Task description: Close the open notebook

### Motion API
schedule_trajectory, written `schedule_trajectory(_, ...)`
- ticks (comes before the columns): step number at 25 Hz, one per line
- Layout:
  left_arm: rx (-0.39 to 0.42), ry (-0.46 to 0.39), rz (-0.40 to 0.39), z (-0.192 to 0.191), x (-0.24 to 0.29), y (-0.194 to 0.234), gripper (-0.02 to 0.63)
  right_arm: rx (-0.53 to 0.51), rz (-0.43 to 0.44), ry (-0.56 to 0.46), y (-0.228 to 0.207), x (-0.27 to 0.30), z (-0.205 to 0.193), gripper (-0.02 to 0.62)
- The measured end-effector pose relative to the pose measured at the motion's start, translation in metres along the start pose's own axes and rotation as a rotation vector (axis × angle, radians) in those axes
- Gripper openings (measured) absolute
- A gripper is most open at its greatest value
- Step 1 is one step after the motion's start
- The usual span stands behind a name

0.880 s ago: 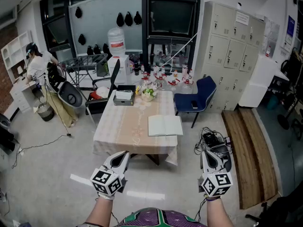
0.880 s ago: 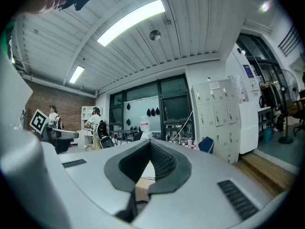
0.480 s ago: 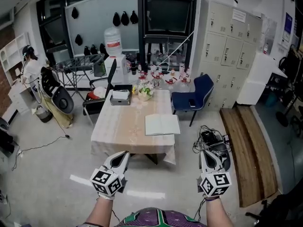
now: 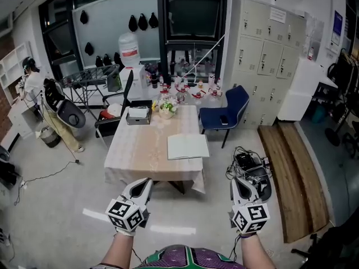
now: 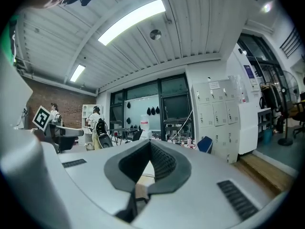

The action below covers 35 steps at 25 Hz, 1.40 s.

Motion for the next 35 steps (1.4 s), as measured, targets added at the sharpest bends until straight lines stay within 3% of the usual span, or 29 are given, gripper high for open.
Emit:
schedule_trajectory(22,0.003,0.05,-0.017,-0.007,0.033,-0.103,0.017,0.049,0.152,0.046,-0.064,-0.028,-0.008,0.002)
schedule_trajectory(28,0.001,0.073,0.002,-0.015,0.042,-0.091,0.017,0.058,0.161,0.064,-0.07,-0.004,-0.016,0.002)
schedule_trajectory(35,0.001,0.071,-0.004,-0.028,0.076,-0.037,0.017,0.034,0.144,0.086,-0.066,0.057,-0.019,0.002)
Point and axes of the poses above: the fingertips, and each gripper's own axes: x forward along the fingers, y to its left, z out of its top, the point moved 10 cm from there along -x, backward along the fingers, and after that the axes turned 10 degrees about x, right-handed, at the moved point
